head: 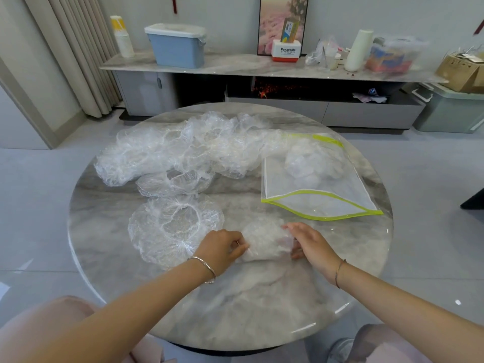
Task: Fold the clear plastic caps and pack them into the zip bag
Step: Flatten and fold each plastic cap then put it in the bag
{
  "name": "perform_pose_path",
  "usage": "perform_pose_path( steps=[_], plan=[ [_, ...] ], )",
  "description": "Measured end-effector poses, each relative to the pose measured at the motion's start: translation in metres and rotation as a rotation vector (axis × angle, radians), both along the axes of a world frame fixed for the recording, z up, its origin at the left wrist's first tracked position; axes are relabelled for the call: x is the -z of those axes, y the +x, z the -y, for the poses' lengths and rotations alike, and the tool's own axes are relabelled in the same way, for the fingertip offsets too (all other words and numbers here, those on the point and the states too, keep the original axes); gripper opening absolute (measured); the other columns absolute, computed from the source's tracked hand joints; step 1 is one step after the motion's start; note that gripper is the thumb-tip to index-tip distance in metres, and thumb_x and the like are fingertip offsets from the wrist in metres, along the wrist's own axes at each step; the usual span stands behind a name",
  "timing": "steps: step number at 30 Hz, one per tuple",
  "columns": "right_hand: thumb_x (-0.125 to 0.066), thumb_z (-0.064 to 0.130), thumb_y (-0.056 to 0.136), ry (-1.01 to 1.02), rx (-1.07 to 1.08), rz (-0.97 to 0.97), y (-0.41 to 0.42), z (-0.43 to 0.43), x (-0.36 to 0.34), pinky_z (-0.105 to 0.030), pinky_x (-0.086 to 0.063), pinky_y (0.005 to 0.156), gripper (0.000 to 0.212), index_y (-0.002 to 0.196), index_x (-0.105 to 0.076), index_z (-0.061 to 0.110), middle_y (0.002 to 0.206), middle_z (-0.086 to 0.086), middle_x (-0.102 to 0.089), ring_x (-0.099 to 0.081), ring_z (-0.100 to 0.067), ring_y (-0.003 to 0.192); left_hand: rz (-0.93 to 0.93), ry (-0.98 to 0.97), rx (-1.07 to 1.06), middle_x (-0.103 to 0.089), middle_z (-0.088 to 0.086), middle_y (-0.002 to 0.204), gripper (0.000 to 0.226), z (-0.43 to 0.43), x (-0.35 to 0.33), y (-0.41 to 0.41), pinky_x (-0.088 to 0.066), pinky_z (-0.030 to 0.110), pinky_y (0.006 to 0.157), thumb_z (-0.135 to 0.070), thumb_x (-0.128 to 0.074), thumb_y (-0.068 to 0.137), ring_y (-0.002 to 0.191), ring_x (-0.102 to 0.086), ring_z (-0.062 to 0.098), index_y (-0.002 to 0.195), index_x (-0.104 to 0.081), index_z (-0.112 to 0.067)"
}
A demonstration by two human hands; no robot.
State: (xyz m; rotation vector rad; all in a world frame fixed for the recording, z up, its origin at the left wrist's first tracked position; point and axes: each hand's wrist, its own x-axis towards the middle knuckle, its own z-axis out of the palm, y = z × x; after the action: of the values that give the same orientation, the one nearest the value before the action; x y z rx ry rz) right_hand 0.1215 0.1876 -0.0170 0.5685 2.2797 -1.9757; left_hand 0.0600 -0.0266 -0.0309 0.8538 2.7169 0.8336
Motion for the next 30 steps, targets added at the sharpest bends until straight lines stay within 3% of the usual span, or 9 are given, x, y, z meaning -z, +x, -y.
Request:
perform_pose_path(
  steps=[6,10,14,17,21,22,24,26,30],
  plan=[
    [-0.069,0.016,0.085,0.127,-0.091,0.005,0.004,0.0,0.002,-0.015,-0.043,0.051,0.035,0.113,-0.048,0.019,0.075,-0.007,-0.066,-0.059,-0.008,0.056,0.147,0.051,-0.116,-0.045,-0.011,0.047,0.033,-0.006,-0.004,0.0,-0.034,0.015,0.056,-0.027,-0.05,0.096,0.049,-0.042,0.004,0.064,-0.042,-0.028],
    [-0.066,0.006,0.085,0.25,-0.075,-0.014,0.006,-0.005,0.012,-0.029,-0.05,0.058,0.037,0.115,-0.046,0.009,0.071,-0.001,-0.062,-0.055,-0.013,0.047,0.145,-0.012,-0.125,-0.051,-0.013,0.052,0.028,-0.01,-0.004,0.002,-0.045,0.029,0.071,-0.029,-0.048,0.097,0.057,-0.049,0.011,0.069,-0.044,-0.025],
    [-0.066,0.025,0.084,0.811,-0.152,-0.282,0.01,-0.004,0.011,-0.026,-0.044,0.076,0.038,0.117,-0.047,0.021,0.105,0.009,-0.052,-0.052,-0.008,0.082,0.099,-0.066,-0.109,-0.047,-0.012,0.055,0.018,-0.011,-0.003,0.004,-0.041,0.025,0.069,-0.03,-0.047,0.097,0.069,-0.054,0.019,0.082,-0.049,-0.02],
    [-0.045,0.04,0.09,1.115,-0.376,-0.519,0.011,0.001,0.014,-0.03,-0.032,0.101,0.044,0.129,-0.049,0.021,0.139,0.003,-0.045,-0.039,-0.013,0.124,-0.019,-0.114,-0.111,-0.063,-0.003,0.073,0.018,-0.013,-0.007,0.004,-0.041,0.027,0.072,-0.032,-0.043,0.098,0.08,-0.062,0.022,0.1,-0.053,-0.018],
    [0.016,0.072,0.078,1.177,-0.611,-0.258,0.01,0.001,0.024,-0.029,0.01,0.115,0.09,0.151,-0.009,0.025,0.154,0.015,0.009,0.012,-0.007,0.144,-0.36,-0.106,0.057,-0.056,0.004,0.127,0.046,-0.017,-0.003,0.008,-0.046,0.034,0.089,-0.037,-0.032,0.094,0.107,-0.058,0.024,0.13,-0.049,-0.014],
    [0.027,0.072,0.07,1.194,-0.637,-0.199,0.011,0.0,0.027,-0.028,0.014,0.114,0.097,0.15,0.0,0.025,0.151,0.016,0.017,0.016,-0.007,0.143,-0.377,-0.104,0.138,-0.049,0.007,0.138,0.053,-0.018,0.001,0.011,-0.042,0.037,0.1,-0.041,-0.027,0.095,0.12,-0.052,0.027,0.135,-0.045,-0.013],
    [0.037,0.073,0.061,1.2,-0.675,-0.129,0.011,-0.003,0.032,-0.028,0.016,0.113,0.101,0.147,0.011,0.025,0.149,0.016,0.021,0.02,-0.007,0.142,-0.302,-0.182,0.293,-0.015,0.004,0.156,0.072,-0.02,0.009,0.018,-0.007,0.034,0.117,-0.055,0.002,0.092,0.144,-0.016,0.023,0.149,-0.018,-0.015],
    [0.038,0.073,0.059,1.184,-0.701,-0.1,0.012,-0.005,0.035,-0.027,0.016,0.113,0.099,0.142,0.018,0.025,0.149,0.016,0.022,0.021,-0.006,0.141,-0.248,-0.283,0.354,0.015,-0.006,0.153,0.083,-0.02,0.015,0.022,0.019,0.027,0.112,-0.062,0.025,0.074,0.144,0.013,0.016,0.146,0.011,-0.021],
    [0.037,0.073,0.06,1.173,-0.716,-0.111,0.012,-0.005,0.039,-0.027,0.015,0.114,0.101,0.147,0.015,0.026,0.153,0.015,0.019,0.02,-0.003,0.141,-0.214,-0.392,0.371,0.02,-0.006,0.153,0.1,-0.018,0.019,0.014,0.019,0.029,0.112,-0.067,0.036,0.061,0.143,0.017,0.013,0.147,0.013,-0.023]
  ],
)
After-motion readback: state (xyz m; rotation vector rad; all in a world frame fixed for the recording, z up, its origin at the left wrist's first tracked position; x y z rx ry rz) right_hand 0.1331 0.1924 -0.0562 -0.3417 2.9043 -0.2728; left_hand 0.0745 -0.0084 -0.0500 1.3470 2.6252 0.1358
